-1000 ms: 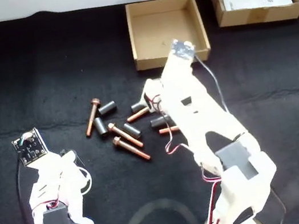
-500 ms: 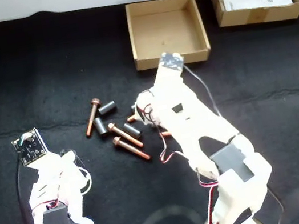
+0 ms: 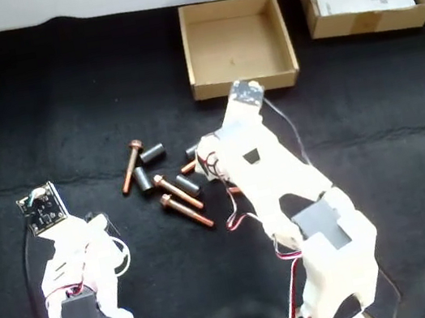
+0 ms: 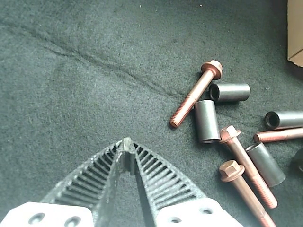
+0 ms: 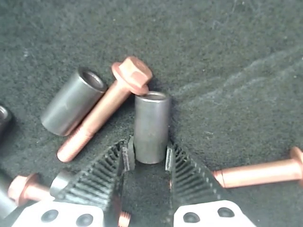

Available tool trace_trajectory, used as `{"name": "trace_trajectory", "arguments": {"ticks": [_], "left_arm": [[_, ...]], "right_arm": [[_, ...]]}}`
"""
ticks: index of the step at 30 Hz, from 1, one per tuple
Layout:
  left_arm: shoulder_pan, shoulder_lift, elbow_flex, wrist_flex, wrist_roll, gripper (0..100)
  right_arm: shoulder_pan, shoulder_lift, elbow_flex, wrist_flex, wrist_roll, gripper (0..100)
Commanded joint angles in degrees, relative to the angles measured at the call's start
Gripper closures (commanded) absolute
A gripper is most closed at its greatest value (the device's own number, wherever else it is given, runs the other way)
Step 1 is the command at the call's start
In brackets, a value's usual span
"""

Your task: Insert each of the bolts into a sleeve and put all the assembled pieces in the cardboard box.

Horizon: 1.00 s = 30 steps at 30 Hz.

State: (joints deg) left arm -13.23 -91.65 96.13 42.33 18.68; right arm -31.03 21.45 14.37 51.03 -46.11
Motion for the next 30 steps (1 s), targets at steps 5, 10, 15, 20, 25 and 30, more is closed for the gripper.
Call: {"name": "trace_trajectory", "arguments": {"ticks": [5, 10, 15, 20, 25, 30], "left_arm": [[-0.48, -0.13, 1.45, -0.97, 0.35, 99], [-0.48, -0.13, 1.45, -0.97, 0.35, 99], [-0.48, -0.13, 1.45, -0.97, 0.35, 99], [-0.48, -0.13, 1.45, -0.88, 0.26, 99], [-0.48, -0.13, 1.45, -0.79, 0.26, 99], [-0.48, -0.13, 1.45, -0.7, 0.26, 99]], "right_arm": [[-0.22, 1.54, -0.13, -0.57, 7.03, 96.8], [0.22, 1.45, -2.07, 2.33, 11.25, 96.8], [1.1, 1.63, -10.59, 9.8, 12.13, 96.7], [0.92, 1.8, -17.01, 16.31, 19.69, 96.7], [1.36, 1.89, -18.15, 17.01, 20.22, 96.4], [1.45, 1.89, -17.98, 18.68, 20.22, 86.9]]}}
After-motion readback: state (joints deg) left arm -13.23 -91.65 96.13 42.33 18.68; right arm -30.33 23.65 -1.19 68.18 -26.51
